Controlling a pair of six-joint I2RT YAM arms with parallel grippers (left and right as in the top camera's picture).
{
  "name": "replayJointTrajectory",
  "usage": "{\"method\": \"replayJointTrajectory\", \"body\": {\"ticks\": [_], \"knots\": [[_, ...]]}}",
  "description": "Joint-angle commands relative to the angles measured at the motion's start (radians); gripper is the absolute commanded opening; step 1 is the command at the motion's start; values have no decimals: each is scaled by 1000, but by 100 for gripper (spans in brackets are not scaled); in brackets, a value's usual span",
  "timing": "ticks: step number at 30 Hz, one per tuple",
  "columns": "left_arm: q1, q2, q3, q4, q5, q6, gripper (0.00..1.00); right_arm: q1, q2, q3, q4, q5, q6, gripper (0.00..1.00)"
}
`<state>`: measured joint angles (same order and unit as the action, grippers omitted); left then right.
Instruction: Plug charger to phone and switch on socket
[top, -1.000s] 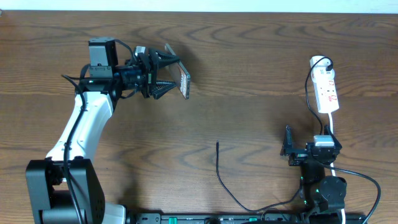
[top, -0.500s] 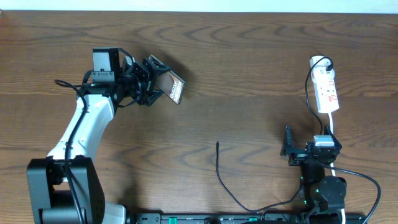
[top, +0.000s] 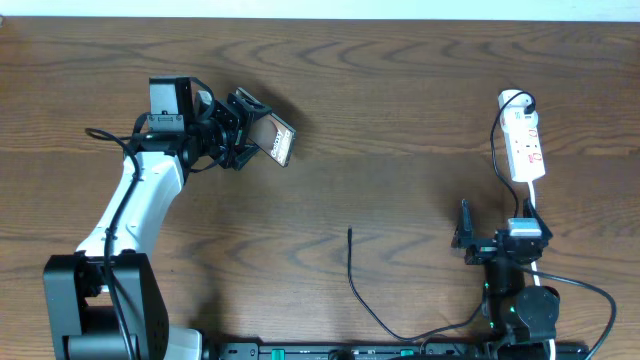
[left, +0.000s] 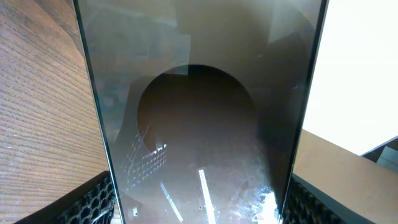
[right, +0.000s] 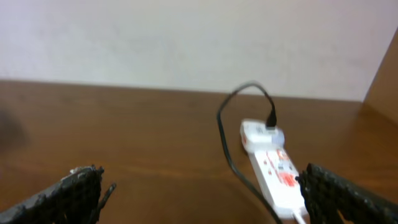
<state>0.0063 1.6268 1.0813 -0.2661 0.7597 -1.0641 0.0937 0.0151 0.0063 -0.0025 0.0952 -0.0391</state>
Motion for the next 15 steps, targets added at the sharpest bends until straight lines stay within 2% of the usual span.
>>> {"method": "replayJointTrajectory", "body": {"ticks": [1,4,9,13,15], "knots": [[4,-25,3,5,14,24,7,-8,-4,6,138,-98,124,99],[4,-25,3,6,14,24,8,-8,10,88,143,-212,273,99],[3,-25,3,13,14,20,7,-8,181,296,38,-366,290,99],[3,-25,3,13,14,20,7,-8,502,550,-41,-614,297,99],[3,-25,3,13,14,20,7,-8,678,652,-45,-763,349,99]]}}
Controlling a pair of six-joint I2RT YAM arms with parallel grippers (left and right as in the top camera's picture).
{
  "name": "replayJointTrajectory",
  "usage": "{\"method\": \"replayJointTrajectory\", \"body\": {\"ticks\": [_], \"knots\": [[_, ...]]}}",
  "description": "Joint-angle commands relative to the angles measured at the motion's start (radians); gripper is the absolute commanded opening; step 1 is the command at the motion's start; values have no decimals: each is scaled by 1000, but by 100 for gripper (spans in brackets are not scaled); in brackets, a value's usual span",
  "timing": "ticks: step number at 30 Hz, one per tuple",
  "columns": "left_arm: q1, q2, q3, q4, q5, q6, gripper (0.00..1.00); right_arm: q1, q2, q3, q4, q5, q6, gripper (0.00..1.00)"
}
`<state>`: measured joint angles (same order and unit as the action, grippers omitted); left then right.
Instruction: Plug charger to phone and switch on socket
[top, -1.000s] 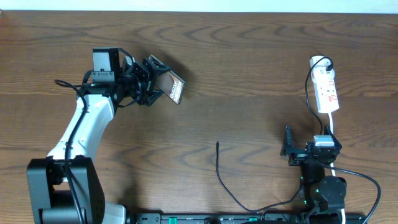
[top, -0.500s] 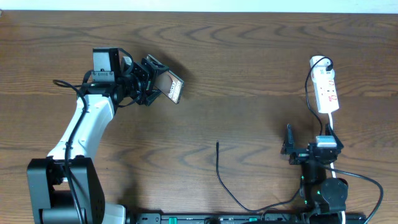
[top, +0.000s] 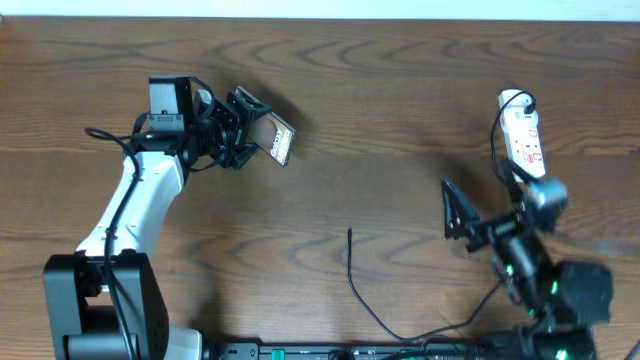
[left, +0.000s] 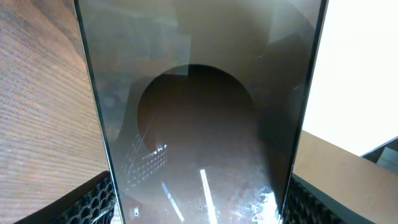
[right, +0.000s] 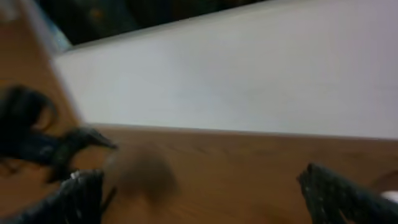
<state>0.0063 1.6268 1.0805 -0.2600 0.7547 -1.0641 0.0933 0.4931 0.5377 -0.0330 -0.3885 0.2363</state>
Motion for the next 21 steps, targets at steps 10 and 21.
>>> {"method": "replayJointTrajectory", "body": {"ticks": [10,21], "knots": [[3,-25,4,6,19,13,8,46,888,274,479,-626,529,99],[-53,-25,4,6,-32,-38,7,179,1281,274,845,-570,751,98]]}}
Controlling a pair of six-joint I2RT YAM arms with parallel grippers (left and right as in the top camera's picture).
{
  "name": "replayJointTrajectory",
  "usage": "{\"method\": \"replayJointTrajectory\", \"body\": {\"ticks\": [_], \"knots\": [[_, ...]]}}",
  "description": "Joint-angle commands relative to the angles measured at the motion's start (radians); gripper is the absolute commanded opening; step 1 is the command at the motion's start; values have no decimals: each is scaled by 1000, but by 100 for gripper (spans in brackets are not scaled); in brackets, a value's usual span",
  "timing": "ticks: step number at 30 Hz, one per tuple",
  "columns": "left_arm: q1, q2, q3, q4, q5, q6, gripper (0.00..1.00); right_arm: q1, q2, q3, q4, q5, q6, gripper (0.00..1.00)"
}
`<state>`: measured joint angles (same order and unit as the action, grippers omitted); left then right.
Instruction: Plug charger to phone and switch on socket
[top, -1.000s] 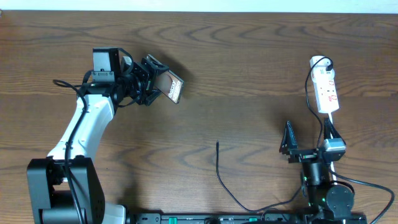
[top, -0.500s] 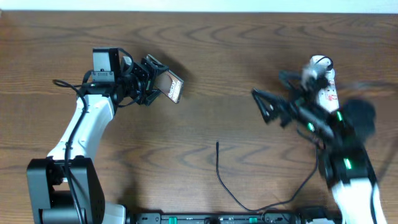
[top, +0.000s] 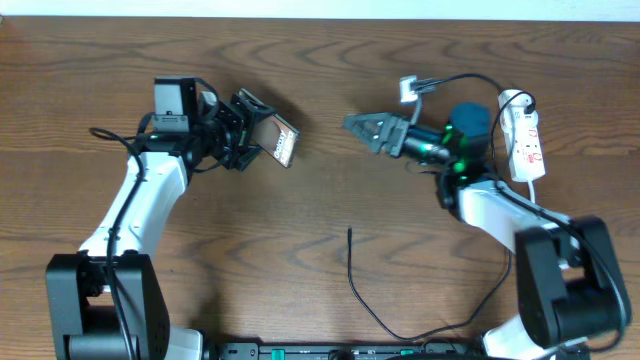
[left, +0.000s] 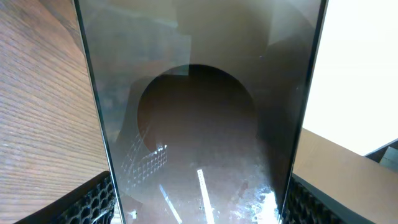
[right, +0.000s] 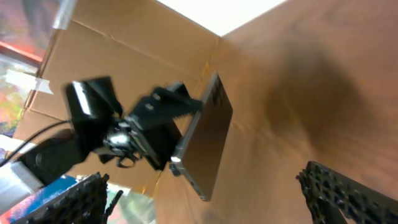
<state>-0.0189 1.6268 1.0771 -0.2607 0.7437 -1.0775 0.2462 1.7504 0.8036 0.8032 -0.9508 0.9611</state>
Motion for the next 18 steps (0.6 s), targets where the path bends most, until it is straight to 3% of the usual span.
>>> {"method": "replayJointTrajectory", "body": {"ticks": [1,12,18], "knots": [[-43,-25,7,5,-37,-35,7,44,40,8,8,-5,-20,99],[-148,-25,7,-21,-151,-162,7,127,53,7,-52,-1,-275,99],[-171,-25,7,-23,-163,-254,8,136,53,7,-67,13,-297,99]]}}
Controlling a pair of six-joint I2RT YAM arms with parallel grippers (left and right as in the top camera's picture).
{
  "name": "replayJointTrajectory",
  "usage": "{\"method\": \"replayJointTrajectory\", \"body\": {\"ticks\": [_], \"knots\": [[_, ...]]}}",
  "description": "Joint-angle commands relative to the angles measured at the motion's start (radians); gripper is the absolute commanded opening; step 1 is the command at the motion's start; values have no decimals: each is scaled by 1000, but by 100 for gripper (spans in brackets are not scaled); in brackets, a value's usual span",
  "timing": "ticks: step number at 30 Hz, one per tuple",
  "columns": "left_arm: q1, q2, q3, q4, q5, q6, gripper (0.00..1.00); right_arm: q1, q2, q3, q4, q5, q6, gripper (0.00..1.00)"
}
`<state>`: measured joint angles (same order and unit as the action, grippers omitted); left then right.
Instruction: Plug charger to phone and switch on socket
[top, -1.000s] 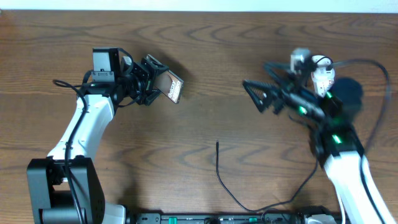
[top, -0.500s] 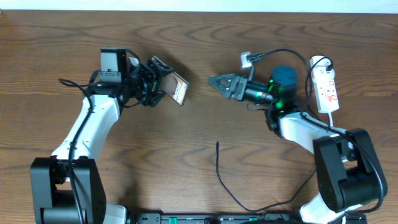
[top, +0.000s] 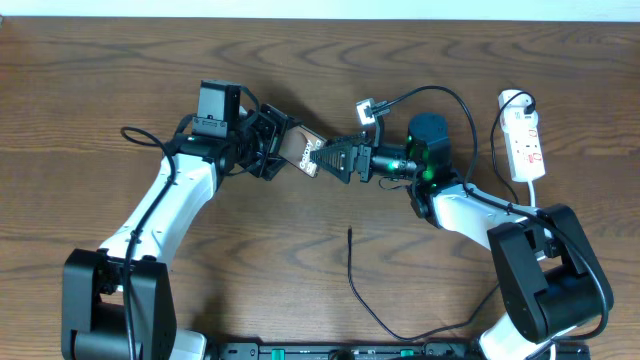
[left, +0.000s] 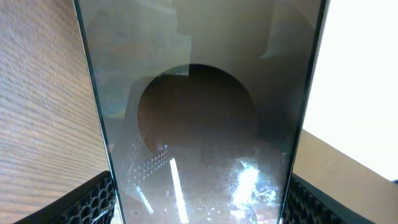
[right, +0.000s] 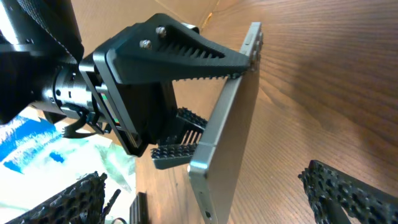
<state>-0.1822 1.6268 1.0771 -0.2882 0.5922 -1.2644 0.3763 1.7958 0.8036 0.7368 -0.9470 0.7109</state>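
The phone (top: 300, 152) is held off the table, left of centre, with my left gripper (top: 285, 148) shut on it. Its dark glass (left: 199, 112) fills the left wrist view, between my fingers (left: 93, 199). My right gripper (top: 326, 158) is open at the phone's free end. In the right wrist view the phone's silver edge (right: 231, 137) stands between my spread fingertips (right: 348, 193), touching neither. The black charger cable (top: 352, 262) lies loose at the front centre with its plug end pointing away. The white power strip (top: 526, 143) lies at the right.
A black lead runs from the plug at the power strip's far end (top: 515, 98) back along the right side. Both arm bases stand at the table's front edge (top: 320, 350). Bare wooden table (top: 420, 60) lies behind the arms.
My left arm has brought the phone to the right, toward the centre. My right gripper has moved left and now stands open round the phone's free end.
My left gripper held the phone at the back left throughout. My right arm was folded at the front right, facing the power strip. Then it was raised and turned left, then stretched along the back facing the phone. Now it meets the phone near the centre.
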Motion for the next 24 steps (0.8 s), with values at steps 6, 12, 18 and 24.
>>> {"method": "replayJointTrajectory", "body": {"ticks": [6,12,18,24], "knots": [[-17,-25,7,4,-37,-109,7,23,7,7,-67,83,-47,99],[-64,-25,7,4,-100,-133,7,50,7,7,-84,130,-47,99],[-98,-25,7,5,-134,-164,8,60,7,7,-114,191,-37,97],[-111,-25,7,5,-141,-171,7,71,7,7,-155,242,-27,93]]}}
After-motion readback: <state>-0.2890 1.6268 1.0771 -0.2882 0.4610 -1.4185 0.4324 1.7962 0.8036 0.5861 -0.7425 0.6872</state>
